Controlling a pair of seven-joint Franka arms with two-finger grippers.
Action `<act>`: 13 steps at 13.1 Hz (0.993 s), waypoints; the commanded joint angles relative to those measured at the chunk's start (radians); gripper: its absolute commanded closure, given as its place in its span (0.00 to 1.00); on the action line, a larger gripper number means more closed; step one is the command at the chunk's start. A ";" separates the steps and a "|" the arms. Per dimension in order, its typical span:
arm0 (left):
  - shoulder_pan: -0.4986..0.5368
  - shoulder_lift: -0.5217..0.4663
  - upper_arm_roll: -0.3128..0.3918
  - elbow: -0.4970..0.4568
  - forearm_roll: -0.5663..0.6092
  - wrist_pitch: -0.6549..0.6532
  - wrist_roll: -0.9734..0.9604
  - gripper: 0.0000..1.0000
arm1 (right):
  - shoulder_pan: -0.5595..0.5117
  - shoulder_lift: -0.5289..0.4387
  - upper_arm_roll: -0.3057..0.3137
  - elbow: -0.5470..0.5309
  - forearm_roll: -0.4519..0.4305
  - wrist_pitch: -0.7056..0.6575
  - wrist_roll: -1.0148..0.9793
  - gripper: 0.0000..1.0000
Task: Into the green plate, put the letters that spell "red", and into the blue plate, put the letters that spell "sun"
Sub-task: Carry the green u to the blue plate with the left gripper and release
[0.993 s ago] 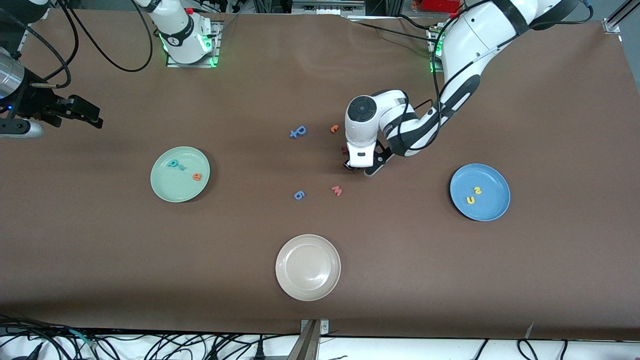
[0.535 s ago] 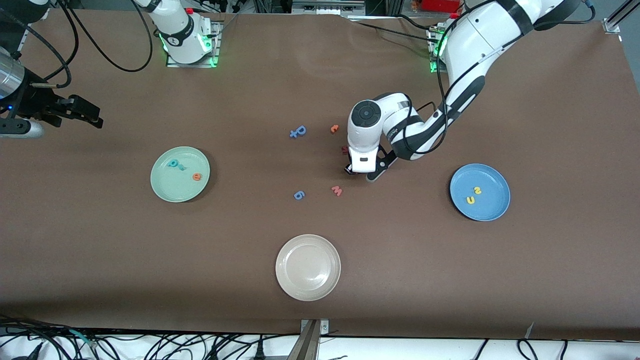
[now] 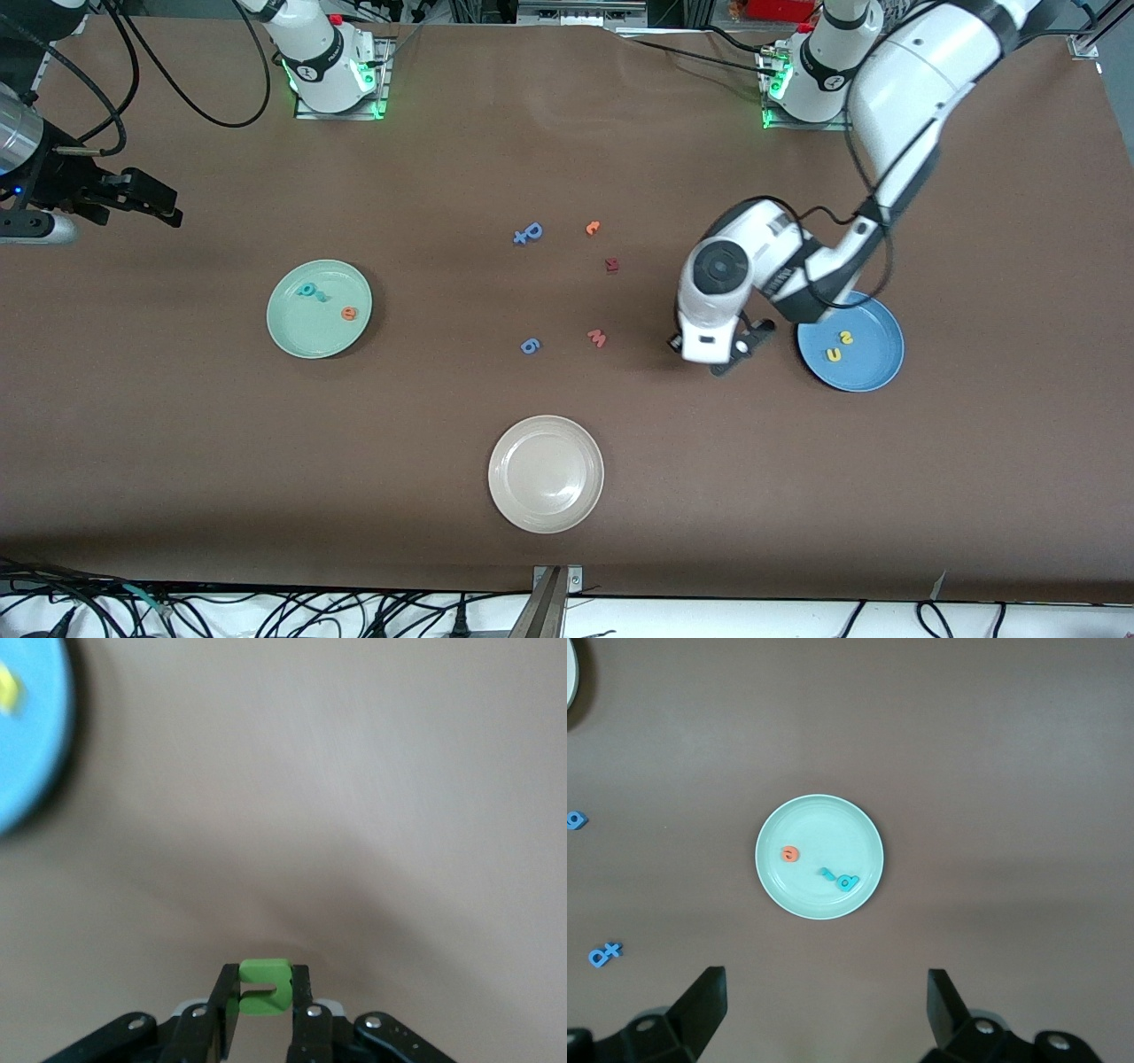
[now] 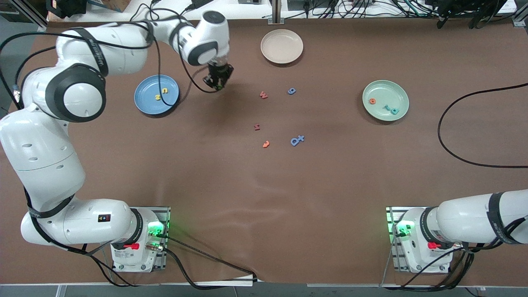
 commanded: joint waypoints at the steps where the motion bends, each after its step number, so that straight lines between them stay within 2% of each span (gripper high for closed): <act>1: 0.101 -0.006 -0.008 0.056 -0.042 -0.117 0.276 0.74 | -0.002 -0.012 0.001 -0.007 0.012 -0.002 -0.012 0.00; 6: 0.295 -0.002 -0.005 0.039 -0.032 -0.192 0.683 0.73 | -0.001 -0.010 0.003 -0.006 0.011 -0.002 -0.011 0.00; 7: 0.321 0.000 -0.004 0.039 -0.029 -0.216 0.722 0.69 | -0.001 -0.010 0.003 -0.007 0.011 -0.002 -0.011 0.00; 8: 0.336 0.004 -0.002 0.038 -0.028 -0.216 0.763 0.41 | -0.001 -0.010 0.003 -0.007 0.011 -0.002 -0.012 0.00; 9: 0.344 0.004 0.007 0.036 -0.028 -0.216 0.792 0.00 | -0.001 -0.010 0.003 -0.007 0.009 -0.002 -0.012 0.00; 13: 0.355 -0.049 0.008 0.060 -0.025 -0.303 0.797 0.00 | -0.001 -0.010 0.004 -0.007 -0.031 -0.002 -0.015 0.00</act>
